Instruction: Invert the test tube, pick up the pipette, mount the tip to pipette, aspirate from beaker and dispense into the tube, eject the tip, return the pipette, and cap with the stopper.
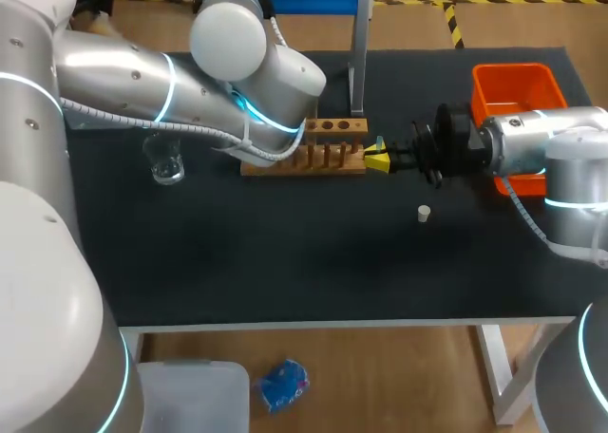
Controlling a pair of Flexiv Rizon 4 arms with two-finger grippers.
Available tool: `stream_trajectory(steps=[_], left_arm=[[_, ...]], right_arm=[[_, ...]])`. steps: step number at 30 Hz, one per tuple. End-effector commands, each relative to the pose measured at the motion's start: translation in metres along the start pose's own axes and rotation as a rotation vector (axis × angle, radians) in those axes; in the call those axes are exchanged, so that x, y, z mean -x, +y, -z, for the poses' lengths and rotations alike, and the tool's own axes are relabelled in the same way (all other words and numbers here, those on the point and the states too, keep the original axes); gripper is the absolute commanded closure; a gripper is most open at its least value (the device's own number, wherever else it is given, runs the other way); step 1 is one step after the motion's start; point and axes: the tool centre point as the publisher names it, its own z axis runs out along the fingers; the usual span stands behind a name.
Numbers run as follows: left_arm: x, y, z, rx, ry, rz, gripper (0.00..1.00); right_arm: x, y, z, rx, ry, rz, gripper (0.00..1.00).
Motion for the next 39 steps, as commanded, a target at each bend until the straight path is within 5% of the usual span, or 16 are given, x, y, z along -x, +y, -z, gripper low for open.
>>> stream_trajectory(steps=[1,2,3,23,39], left_arm=[[0.0,0.002,-0.001,-0.003,-0.003,0.005,0.7],[0.0,0.002,0.0,-0.003,-0.004,0.006,0.98],[0.0,0.003,0.0,-0.003,-0.005,0.008,1.0],[0.001,0.002,0.004,-0.011,0.001,0.017,1.0],[0.005,-0.046,0.01,-0.058,0.006,-0.026,1.0]], right_arm=[[-0.001,0.0,0.0,0.0,-0.002,0.001,1.0],[-0.001,0.0,0.0,0.0,-0.002,0.001,1.0],[-0.001,0.0,0.0,0.0,-0.002,0.001,1.0],[-0.001,0.0,0.0,0.0,-0.002,0.001,1.0],[-0.001,0.0,0.0,0.0,-0.002,0.001,1.0]])
